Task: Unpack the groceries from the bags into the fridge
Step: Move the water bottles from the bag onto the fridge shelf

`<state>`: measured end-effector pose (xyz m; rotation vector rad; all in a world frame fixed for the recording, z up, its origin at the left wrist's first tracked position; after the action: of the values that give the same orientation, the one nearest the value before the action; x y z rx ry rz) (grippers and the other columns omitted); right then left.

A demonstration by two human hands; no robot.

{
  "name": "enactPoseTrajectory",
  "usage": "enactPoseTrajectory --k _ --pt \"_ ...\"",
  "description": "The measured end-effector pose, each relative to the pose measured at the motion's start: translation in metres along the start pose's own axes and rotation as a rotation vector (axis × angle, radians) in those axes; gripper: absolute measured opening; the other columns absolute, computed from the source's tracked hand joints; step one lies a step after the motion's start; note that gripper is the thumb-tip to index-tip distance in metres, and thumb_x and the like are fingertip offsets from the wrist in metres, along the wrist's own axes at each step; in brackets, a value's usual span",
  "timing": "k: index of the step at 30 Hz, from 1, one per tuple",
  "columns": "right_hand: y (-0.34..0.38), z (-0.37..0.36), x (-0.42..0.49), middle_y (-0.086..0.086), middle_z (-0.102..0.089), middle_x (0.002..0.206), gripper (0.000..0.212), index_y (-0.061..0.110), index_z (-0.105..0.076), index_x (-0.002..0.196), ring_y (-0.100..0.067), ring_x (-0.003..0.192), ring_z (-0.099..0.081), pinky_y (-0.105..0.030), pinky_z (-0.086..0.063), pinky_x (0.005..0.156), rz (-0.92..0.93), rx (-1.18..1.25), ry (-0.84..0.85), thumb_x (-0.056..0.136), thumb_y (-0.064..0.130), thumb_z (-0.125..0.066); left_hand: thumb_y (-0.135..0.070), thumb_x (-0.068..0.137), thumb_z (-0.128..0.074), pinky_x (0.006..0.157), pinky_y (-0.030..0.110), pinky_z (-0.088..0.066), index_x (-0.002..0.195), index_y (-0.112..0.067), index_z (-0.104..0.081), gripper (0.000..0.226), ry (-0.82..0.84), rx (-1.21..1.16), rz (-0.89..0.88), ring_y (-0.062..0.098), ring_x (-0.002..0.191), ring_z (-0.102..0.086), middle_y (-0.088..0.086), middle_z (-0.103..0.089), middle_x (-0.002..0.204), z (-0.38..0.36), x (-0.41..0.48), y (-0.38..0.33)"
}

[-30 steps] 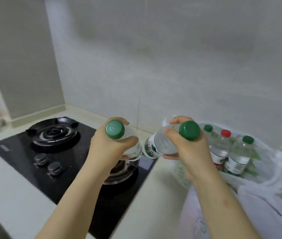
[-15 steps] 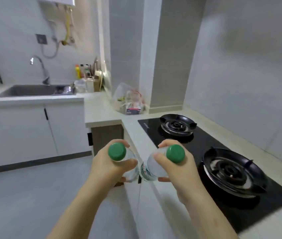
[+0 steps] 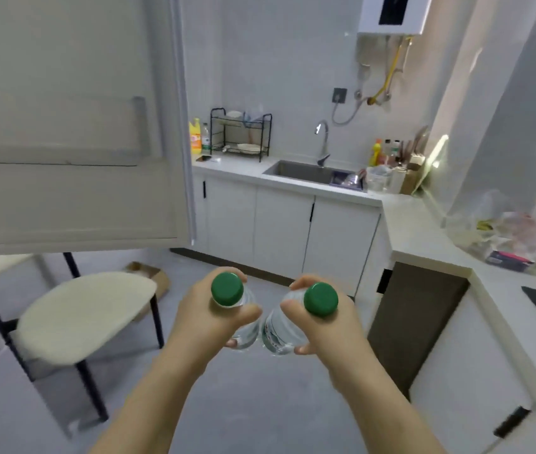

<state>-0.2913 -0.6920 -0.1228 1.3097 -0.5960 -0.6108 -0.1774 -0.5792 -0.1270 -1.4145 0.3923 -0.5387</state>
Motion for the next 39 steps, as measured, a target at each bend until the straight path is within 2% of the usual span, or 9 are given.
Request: enactPoseTrajectory --k 8,12,17,20,22,25,28,32,39 --pt "0.025 -0.162 0.025 0.013 -0.060 0.067 0.029 0.038 -0.060 0.072 -0.012 0.071 -0.057 -0.041 -0.056 0.070 0.112 0.063 0.394 0.077 0.011 -0.069 -0.015 0.054 -0.070 0.061 0.052 -0.056 0.080 -0.030 -0.061 0.032 -0.387 0.016 -0.006 0.031 0.089 -0.059 -0.004 -0.061 0.078 0.154 -0.010 0.012" --pt "0.044 -0.231 0.034 0.005 -0.063 0.084 0.029 0.036 -0.061 0.075 -0.012 0.080 -0.061 -0.043 -0.056 0.078 0.172 0.111 0.561 0.077 0.008 -0.069 -0.019 0.050 -0.070 0.062 0.052 -0.055 0.081 -0.033 -0.062 0.035 -0.606 0.039 -0.009 0.035 0.091 -0.060 0.006 -0.064 0.087 0.215 -0.015 0.014" --pt "0.072 -0.309 0.045 0.018 -0.063 0.077 0.023 0.038 -0.060 0.079 -0.009 0.080 -0.062 -0.048 -0.055 0.077 0.262 0.153 0.768 0.069 0.020 -0.070 -0.019 0.048 -0.070 0.057 0.042 -0.057 0.078 -0.035 -0.063 0.035 -0.839 0.044 -0.041 0.024 0.072 -0.060 -0.001 -0.062 0.071 0.277 -0.018 0.005" --pt "0.093 -0.348 0.052 0.021 -0.061 0.073 0.027 0.040 -0.059 0.080 0.000 0.067 -0.057 -0.047 -0.056 0.072 0.318 0.210 0.865 0.073 0.016 -0.071 -0.017 0.049 -0.071 0.057 0.038 -0.057 0.077 -0.035 -0.063 0.034 -0.954 0.057 -0.087 0.022 0.072 -0.058 0.004 -0.060 0.076 0.306 -0.018 -0.009" --pt "0.108 -0.370 0.055 0.017 -0.062 0.076 0.027 0.039 -0.060 0.079 -0.007 0.072 -0.060 -0.047 -0.055 0.074 0.346 0.257 0.925 0.073 0.015 -0.071 -0.011 0.054 -0.076 0.058 0.040 -0.057 0.077 -0.035 -0.063 0.036 -1.045 0.075 -0.132 0.025 0.076 -0.061 0.010 -0.061 0.080 0.326 -0.020 -0.019" --pt "0.132 -0.401 0.054 0.011 -0.064 0.088 0.026 0.034 -0.061 0.083 -0.015 0.083 -0.063 -0.049 -0.055 0.079 0.405 0.340 0.987 0.076 0.010 -0.070 -0.012 0.057 -0.076 0.058 0.041 -0.057 0.079 -0.034 -0.064 0.034 -1.183 0.110 -0.210 0.031 0.083 -0.064 0.013 -0.063 0.087 0.355 -0.025 -0.035" --pt "0.158 -0.432 0.049 0.011 -0.064 0.093 0.024 0.034 -0.062 0.085 -0.015 0.087 -0.063 -0.049 -0.055 0.080 0.454 0.427 1.017 0.075 0.013 -0.071 -0.018 0.052 -0.071 0.059 0.042 -0.060 0.081 -0.034 -0.064 0.034 -1.275 0.145 -0.288 0.029 0.085 -0.065 -0.002 -0.065 0.078 0.383 -0.032 -0.054" --pt "0.196 -0.465 0.043 0.024 -0.059 0.082 0.025 0.037 -0.061 0.083 -0.009 0.081 -0.061 -0.050 -0.055 0.079 0.522 0.532 1.026 0.074 0.017 -0.073 -0.018 0.053 -0.071 0.058 0.045 -0.059 0.080 -0.032 -0.063 0.031 -1.370 0.179 -0.393 0.026 0.078 -0.061 -0.004 -0.057 0.074 0.419 -0.039 -0.083" --pt "0.262 -0.531 0.042 0.028 -0.054 0.063 0.024 0.032 -0.058 0.083 0.000 0.065 -0.054 -0.047 -0.059 0.068 0.571 0.729 0.964 0.080 0.010 -0.067 -0.019 0.055 -0.071 0.060 0.044 -0.060 0.079 -0.035 -0.063 0.030 -1.398 0.186 -0.582 0.026 0.086 -0.061 -0.003 -0.055 0.079 0.498 -0.037 -0.123"
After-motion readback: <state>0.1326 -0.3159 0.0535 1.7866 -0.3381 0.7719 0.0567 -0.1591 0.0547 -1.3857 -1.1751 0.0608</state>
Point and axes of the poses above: each hand's wrist, its own x-axis towards the middle knuckle, its own z-axis out of the back of the hand, y = z × x, the point moved 4 cm from there along x, towards the middle knuckle
